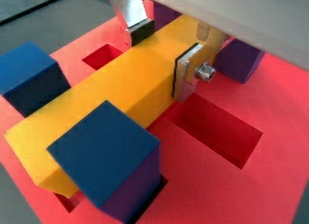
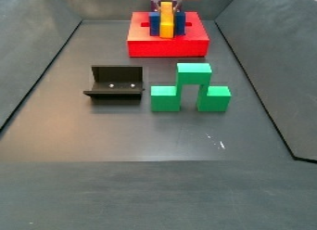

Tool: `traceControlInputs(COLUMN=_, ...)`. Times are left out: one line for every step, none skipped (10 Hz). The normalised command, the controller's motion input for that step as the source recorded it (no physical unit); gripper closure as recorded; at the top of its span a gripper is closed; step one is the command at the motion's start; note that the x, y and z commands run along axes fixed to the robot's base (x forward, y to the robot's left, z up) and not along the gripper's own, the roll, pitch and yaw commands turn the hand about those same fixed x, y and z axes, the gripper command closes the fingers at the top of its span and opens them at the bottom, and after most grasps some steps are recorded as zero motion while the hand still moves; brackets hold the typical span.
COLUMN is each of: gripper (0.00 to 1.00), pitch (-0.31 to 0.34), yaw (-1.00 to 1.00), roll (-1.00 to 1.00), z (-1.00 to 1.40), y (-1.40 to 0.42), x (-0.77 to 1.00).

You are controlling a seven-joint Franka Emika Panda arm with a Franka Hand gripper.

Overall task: Pick up the yellow object. Move up. Move to above the board. Insert the yellow object.
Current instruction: Insert the yellow object.

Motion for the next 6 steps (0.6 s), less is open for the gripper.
traceControlInputs(gripper=1.0, pitch=0.0, yaw=0.29, roll=-0.21, z=-0.01, y=0.31, x=-0.01)
traceControlInputs(gripper=1.0, pitch=-0.006, yaw=0.34, roll=-0.24, z=0.0, y=0.36, x=0.0)
traceControlInputs(gripper=1.0, pitch=0.0, yaw=0.36, roll=-0.1, z=-0.03, y=0.13, x=0.0)
traceControlInputs(gripper=1.0, pitch=0.0, yaw=0.22, roll=0.0, z=-0.18, y=0.0, x=0.0)
traceControlInputs(gripper=1.0, pitch=0.0, yaw=0.14, roll=0.03, z=-0.27, y=-0.22, x=0.0)
traceControlInputs(gripper=1.0, pitch=0.01, yaw=0.12, roll=0.05, z=-0.22, y=-0.31, x=0.03)
